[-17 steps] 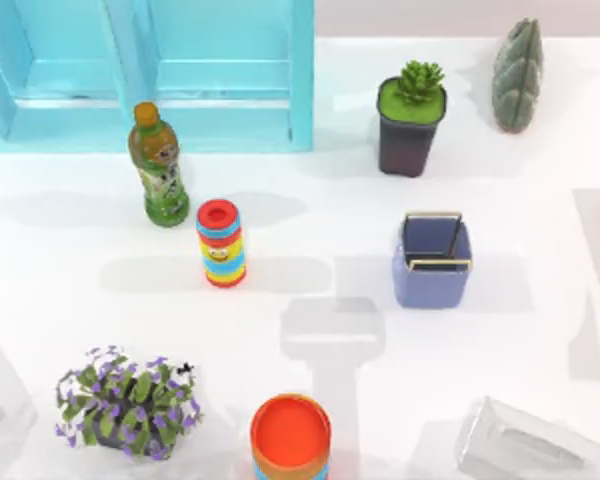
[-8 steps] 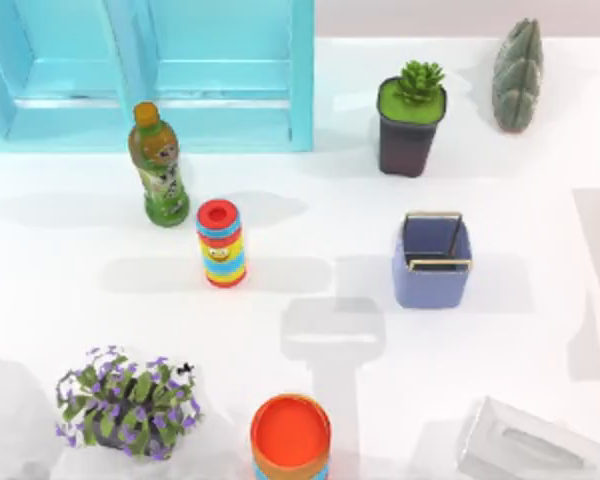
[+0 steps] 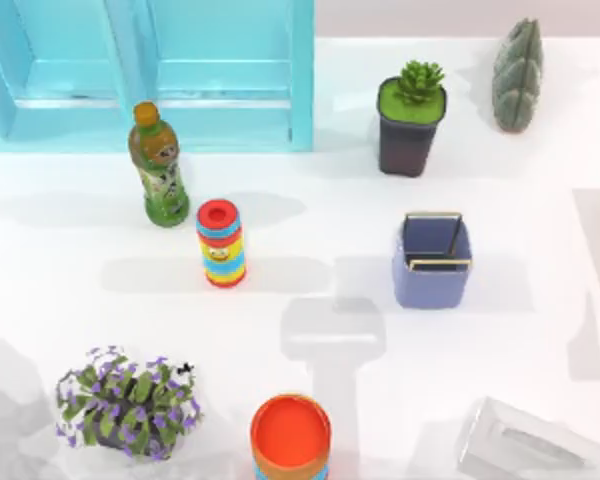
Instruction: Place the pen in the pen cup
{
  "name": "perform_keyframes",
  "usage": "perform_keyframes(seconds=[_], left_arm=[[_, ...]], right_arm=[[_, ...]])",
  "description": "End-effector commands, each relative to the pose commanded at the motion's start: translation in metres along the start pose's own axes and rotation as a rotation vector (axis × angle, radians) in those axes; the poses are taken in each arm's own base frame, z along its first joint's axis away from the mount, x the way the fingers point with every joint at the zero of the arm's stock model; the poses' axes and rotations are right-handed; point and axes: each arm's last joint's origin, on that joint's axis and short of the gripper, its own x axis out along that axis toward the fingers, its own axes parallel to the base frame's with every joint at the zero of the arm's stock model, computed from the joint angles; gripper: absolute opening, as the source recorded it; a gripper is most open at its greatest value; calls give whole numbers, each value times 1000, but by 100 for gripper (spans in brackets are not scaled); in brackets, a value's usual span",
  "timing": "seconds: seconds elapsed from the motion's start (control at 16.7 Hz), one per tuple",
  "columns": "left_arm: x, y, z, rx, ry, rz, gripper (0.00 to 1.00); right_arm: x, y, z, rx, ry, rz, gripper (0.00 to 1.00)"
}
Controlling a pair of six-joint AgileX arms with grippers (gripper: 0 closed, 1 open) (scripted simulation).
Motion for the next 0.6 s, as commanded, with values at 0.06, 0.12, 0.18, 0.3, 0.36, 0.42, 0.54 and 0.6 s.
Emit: perform_keyframes(seconds=[0.06,0.12,0.18,0.3,0.36,0.42,0.54,0.6], left_arm=[[3,-21,7,57,-54,26,0],[8,-44,12,114,-111,49,0],[14,-71,14,170,-169,69,0],[28,-131,8,272,-287,102,0],[36,-164,-2,318,-346,112,0],[45,-197,-16,361,-405,119,0],[61,-263,-62,437,-521,123,0],[68,-294,-93,471,-577,121,0]], right_arm=[[0,0,0,0,0,0,100],[0,0,0,0,0,0,100],[0,0,0,0,0,0,100],[0,0,0,0,0,0,100],[0,0,0,0,0,0,100],[0,0,0,0,0,0,100],[0,0,0,0,0,0,100],[0,0,0,0,0,0,100]])
